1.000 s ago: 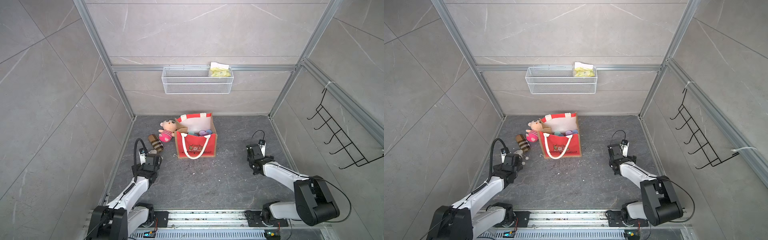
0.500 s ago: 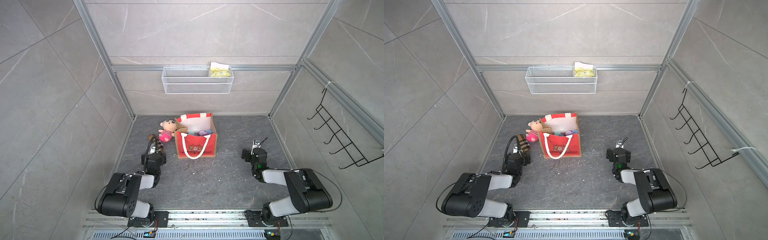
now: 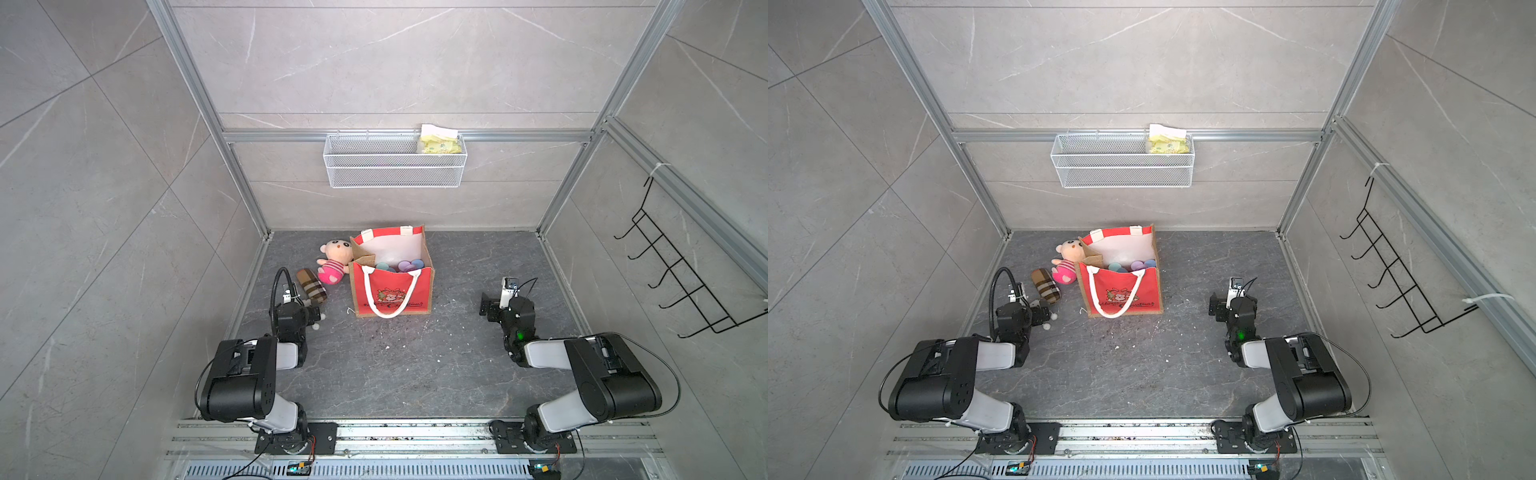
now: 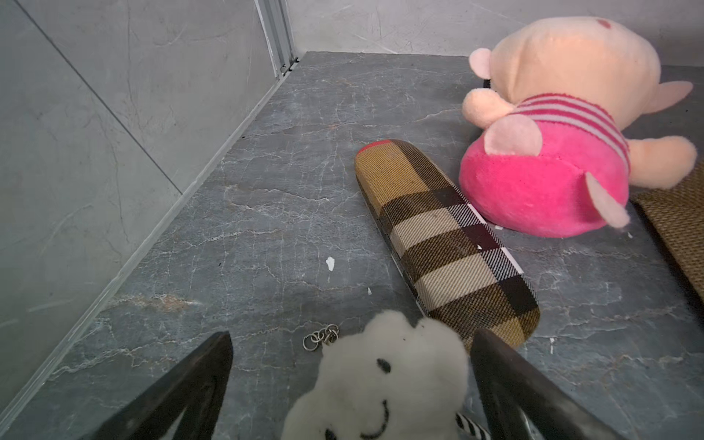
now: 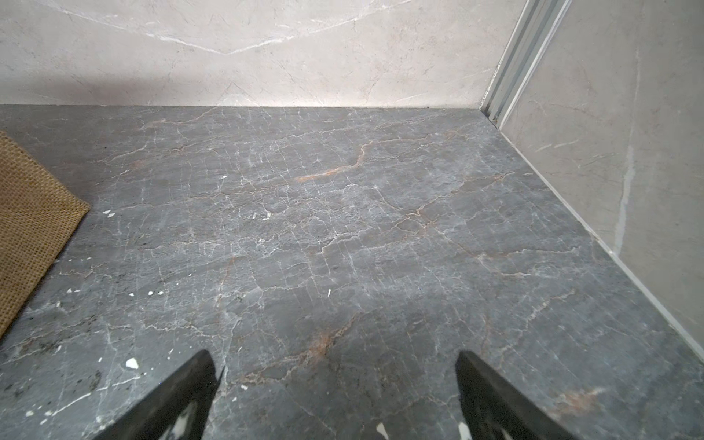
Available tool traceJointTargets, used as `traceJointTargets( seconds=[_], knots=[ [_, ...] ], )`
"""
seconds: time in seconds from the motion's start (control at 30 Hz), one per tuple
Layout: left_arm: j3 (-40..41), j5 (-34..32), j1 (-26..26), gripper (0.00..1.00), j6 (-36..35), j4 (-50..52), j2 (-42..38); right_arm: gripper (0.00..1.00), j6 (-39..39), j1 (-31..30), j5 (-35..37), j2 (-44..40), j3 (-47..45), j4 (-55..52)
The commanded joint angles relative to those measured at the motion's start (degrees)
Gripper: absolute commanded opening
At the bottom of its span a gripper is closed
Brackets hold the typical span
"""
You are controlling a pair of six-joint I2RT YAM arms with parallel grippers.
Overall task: Put the hourglass into the canvas bag
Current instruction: Reset both arms
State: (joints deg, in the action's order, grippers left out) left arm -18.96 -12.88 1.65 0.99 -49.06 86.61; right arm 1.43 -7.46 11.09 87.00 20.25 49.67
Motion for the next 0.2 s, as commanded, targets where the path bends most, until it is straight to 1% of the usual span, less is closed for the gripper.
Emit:
traceJointTargets(
  seconds=[0.0, 0.17],
  knots=[
    [-1.06, 1.23, 0.06, 1.0, 1.41, -0.51, -0.79, 0.99, -0.95, 0.11, -0.55, 0.05, 0.03, 1.18],
    [-1.06, 1.02, 0.1, 1.0, 1.21, -0.82, -0.64, 0.99, -0.89, 0.09, -0.47, -0.03, -0.05, 1.56]
  ],
)
